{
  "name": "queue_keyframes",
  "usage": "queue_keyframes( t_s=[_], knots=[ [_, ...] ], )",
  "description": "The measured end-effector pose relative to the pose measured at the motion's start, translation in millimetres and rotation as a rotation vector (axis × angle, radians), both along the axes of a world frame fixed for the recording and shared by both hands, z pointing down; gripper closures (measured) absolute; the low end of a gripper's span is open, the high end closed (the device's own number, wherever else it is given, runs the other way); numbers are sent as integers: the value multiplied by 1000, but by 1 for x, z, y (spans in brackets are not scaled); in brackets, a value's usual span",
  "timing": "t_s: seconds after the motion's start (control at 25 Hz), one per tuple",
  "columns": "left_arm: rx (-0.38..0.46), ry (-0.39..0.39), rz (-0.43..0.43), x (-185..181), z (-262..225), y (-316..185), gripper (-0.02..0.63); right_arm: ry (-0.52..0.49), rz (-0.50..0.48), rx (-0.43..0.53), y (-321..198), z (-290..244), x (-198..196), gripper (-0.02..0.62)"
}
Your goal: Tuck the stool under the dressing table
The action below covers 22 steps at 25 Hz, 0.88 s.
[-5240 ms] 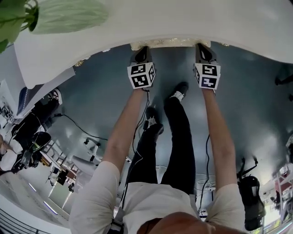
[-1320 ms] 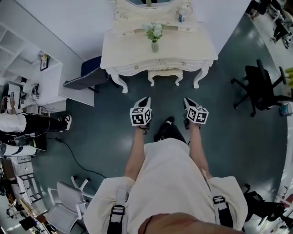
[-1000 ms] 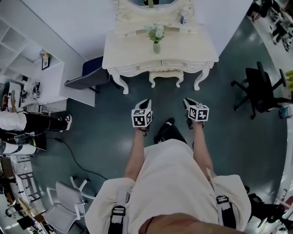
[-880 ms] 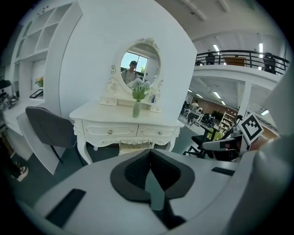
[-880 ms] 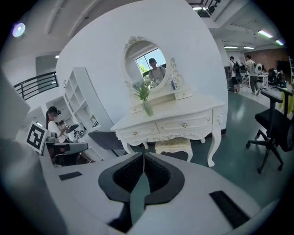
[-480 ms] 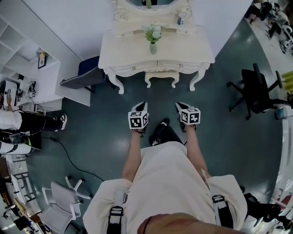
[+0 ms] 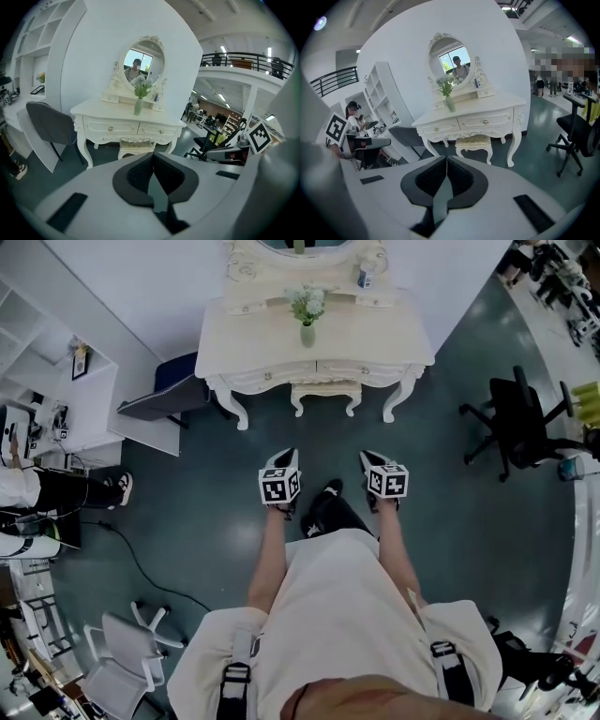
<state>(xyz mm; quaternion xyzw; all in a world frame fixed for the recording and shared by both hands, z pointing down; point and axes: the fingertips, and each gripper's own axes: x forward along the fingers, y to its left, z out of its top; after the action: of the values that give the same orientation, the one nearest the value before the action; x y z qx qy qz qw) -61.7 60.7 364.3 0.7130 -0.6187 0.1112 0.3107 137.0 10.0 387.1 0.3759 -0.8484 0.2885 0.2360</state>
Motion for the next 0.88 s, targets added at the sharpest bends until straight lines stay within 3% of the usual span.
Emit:
queue_keyframes(
  t_s=[0.36,0.88],
  knots=[
    [9,25,15,10,2,0,591,16,30,24,-1,-1,16,552],
    [22,69,8,9,-4,0,591,-3,-6,42,-1,-10,-5,552]
  ],
)
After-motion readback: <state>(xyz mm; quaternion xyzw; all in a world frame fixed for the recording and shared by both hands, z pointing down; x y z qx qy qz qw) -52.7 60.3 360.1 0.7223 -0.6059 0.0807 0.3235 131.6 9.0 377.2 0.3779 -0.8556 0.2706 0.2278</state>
